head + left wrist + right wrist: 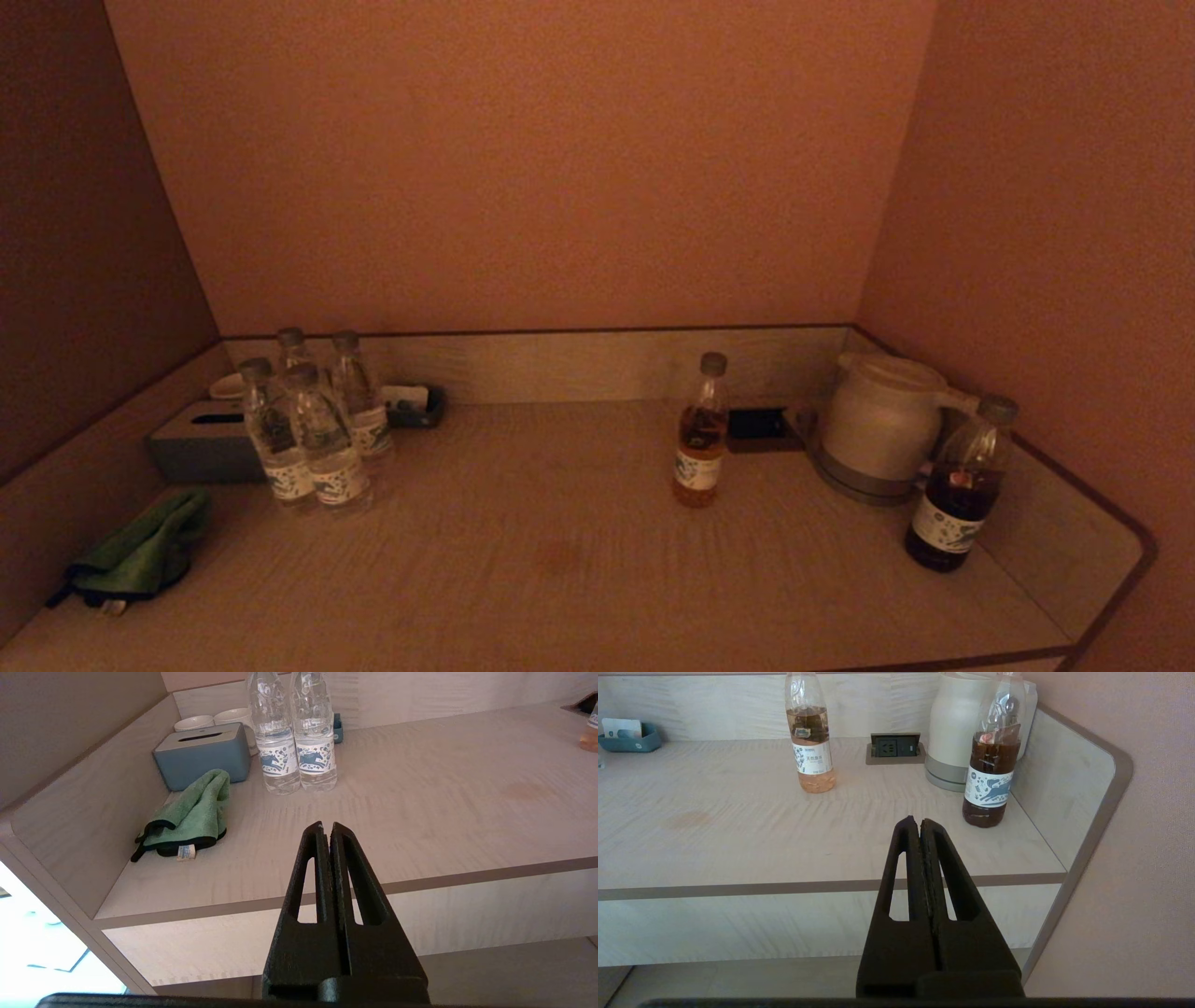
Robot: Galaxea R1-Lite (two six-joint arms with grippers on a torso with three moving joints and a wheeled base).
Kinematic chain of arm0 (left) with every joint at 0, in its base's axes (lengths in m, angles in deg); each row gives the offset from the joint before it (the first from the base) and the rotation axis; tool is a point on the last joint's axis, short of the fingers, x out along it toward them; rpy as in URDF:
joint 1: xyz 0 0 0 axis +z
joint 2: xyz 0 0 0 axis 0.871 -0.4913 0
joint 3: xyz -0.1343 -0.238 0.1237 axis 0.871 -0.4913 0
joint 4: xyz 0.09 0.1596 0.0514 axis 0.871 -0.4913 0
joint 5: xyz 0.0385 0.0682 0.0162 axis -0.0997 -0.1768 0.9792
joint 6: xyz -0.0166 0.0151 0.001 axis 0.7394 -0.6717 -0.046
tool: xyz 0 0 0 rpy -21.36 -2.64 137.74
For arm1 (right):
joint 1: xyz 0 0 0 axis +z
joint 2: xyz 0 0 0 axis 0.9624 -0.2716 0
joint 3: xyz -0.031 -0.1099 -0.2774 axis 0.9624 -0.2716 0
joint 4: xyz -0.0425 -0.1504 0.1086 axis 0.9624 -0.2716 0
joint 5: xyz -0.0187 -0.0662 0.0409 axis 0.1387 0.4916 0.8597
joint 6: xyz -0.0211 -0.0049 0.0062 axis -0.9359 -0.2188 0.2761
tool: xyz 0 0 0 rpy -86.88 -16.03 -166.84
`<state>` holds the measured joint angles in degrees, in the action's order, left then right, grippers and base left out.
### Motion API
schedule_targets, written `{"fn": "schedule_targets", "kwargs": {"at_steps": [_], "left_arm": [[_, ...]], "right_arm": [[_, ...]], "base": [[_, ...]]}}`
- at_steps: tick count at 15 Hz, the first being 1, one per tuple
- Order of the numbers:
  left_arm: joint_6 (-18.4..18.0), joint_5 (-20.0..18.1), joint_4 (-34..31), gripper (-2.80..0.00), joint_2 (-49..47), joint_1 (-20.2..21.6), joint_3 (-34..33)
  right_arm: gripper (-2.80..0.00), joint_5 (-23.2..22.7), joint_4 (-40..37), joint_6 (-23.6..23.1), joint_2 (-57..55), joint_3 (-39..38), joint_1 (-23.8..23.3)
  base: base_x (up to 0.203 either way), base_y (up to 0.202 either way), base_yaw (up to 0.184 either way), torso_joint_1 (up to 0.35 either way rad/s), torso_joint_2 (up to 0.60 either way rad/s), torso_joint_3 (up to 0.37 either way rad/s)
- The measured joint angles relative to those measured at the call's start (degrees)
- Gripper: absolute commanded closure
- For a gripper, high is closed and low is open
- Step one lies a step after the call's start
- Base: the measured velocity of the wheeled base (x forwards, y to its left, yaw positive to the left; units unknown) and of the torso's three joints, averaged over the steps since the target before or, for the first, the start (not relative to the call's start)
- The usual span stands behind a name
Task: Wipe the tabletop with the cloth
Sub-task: Pick up the tablecloth
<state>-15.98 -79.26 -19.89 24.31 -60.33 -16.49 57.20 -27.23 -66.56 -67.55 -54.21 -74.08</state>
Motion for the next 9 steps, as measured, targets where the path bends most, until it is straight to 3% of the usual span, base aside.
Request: {"fn": "schedule_targets", "kwargs": {"at_steps": [9], "left_arm": [[0.94,0.18,-0.10,0.00,0.00,0.00,0.09]], "right_arm": [[0.00,0.00,0.02,0.00,0.00,0.00,0.00]], "base": [[0.000,0.000,0.000,0.000,0.00,0.000]]}}
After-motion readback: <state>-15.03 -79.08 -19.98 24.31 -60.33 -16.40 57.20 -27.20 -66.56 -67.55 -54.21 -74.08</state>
